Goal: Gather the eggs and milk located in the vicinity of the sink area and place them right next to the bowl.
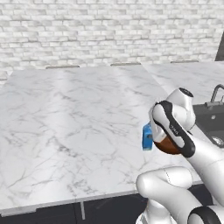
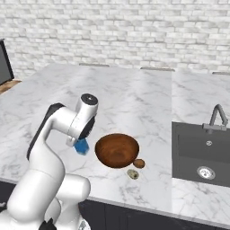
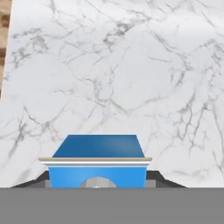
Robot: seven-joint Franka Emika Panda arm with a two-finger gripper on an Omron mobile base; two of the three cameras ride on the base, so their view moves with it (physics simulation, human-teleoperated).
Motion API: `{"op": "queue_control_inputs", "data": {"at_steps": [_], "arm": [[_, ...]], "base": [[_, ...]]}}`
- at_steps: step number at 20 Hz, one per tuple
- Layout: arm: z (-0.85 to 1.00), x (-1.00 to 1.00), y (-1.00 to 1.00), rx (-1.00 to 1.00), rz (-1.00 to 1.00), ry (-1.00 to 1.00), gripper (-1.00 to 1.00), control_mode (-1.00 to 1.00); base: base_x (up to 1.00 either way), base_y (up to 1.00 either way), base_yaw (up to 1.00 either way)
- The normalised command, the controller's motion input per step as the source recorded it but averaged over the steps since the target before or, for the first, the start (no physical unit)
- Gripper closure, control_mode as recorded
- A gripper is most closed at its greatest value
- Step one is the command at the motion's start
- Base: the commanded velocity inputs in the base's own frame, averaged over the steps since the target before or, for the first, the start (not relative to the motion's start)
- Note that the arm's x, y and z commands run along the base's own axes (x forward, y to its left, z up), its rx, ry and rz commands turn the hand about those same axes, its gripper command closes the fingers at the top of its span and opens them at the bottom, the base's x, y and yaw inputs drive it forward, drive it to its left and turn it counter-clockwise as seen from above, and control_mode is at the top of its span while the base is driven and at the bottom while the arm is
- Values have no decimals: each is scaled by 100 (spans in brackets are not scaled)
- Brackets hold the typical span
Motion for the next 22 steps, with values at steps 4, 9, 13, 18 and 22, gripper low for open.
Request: {"op": "queue_control_inputs", "data": {"at_steps": [4,9,13,18,22], "arm": [[-22,22,-3,0,0,7,100,-100],[-18,21,-11,0,0,7,100,-100],[-14,13,-21,0,0,4,100,-100],[-14,18,-7,0,0,2,100,-100],[-14,16,-1,0,0,0,100,-100]], "base": [[0,0,0],[0,0,0],[0,0,0],[0,0,0],[0,0,0]]}}
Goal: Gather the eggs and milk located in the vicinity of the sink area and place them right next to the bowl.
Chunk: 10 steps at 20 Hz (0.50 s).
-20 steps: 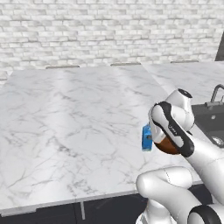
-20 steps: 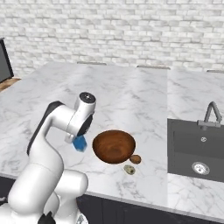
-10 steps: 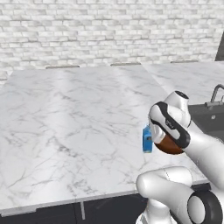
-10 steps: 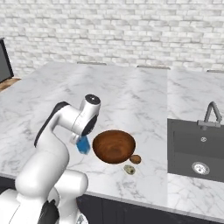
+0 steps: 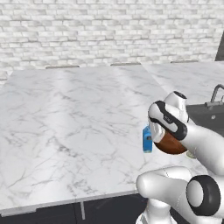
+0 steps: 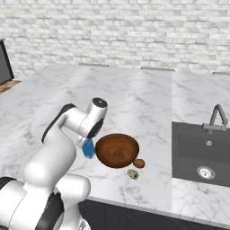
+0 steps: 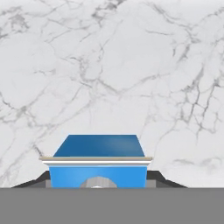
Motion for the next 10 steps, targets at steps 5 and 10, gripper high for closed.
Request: {"op": "queue_control_inputs", "data": {"at_steps": [5,10], "arm": [[-24,16,-16,0,0,0,100,-100],[-17,22,-8,0,0,0,100,-100]], "base": [[0,0,0],[0,0,0]]}}
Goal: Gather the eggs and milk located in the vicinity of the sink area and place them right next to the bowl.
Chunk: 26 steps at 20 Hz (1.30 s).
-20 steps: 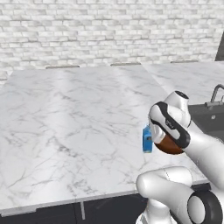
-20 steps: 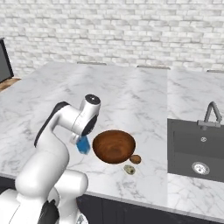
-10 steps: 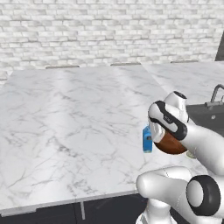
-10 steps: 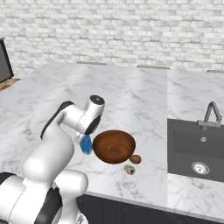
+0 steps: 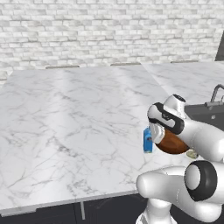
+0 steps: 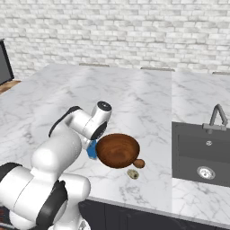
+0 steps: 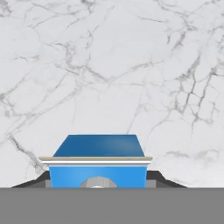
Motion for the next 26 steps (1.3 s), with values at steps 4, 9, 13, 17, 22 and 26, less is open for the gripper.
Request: {"op": "queue_control_inputs", "data": {"at_steps": [4,9,13,17,22,26], "arm": [[-8,14,0,0,0,0,100,-100],[-11,6,0,0,0,0,-100,-100],[0,0,0,0,0,0,-100,-100],[0,0,0,0,0,0,-100,-100],[9,-5,0,0,0,0,-100,-100],[41,-8,-3,0,0,0,-100,-100]], "base": [[0,0,0],[0,0,0],[0,0,0],[0,0,0],[0,0,0],[0,0,0]]}}
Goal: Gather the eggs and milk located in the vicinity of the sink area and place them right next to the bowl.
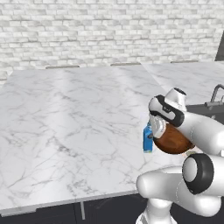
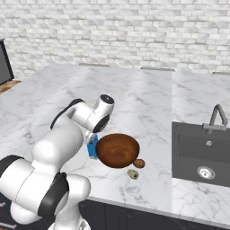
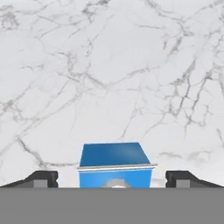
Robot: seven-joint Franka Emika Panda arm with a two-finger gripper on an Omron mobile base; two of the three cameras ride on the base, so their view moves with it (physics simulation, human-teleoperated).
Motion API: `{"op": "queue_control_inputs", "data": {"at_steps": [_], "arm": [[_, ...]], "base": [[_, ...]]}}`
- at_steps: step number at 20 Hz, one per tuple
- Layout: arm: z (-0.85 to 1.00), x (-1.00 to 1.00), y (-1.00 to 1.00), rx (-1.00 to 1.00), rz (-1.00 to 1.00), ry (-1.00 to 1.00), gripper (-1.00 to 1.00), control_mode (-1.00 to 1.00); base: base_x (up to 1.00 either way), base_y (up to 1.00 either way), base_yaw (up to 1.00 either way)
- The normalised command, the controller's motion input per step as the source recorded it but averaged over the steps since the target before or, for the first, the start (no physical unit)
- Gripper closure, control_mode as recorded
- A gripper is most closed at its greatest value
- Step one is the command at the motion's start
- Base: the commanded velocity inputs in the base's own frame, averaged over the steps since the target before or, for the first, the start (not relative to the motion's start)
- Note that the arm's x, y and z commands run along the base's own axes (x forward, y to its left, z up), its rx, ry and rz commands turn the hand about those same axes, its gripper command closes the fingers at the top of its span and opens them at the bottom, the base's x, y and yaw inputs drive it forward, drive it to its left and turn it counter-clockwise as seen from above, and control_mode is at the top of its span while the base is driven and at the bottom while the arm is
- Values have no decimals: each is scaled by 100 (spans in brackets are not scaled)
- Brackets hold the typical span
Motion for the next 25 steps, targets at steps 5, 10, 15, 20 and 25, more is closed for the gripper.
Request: {"op": "queue_control_inputs", "data": {"at_steps": [5,10,15,20,25], "arm": [[65,-18,0,0,0,-6,-100,-100],[76,-58,0,0,0,-29,-100,-100],[62,-92,-13,4,0,-50,-100,-100],[44,-90,-64,15,-1,-32,-100,-100],[44,-71,-71,18,-2,-24,-100,-100]], "base": [[0,0,0],[0,0,0],[0,0,0],[0,0,0],[0,0,0]]}}
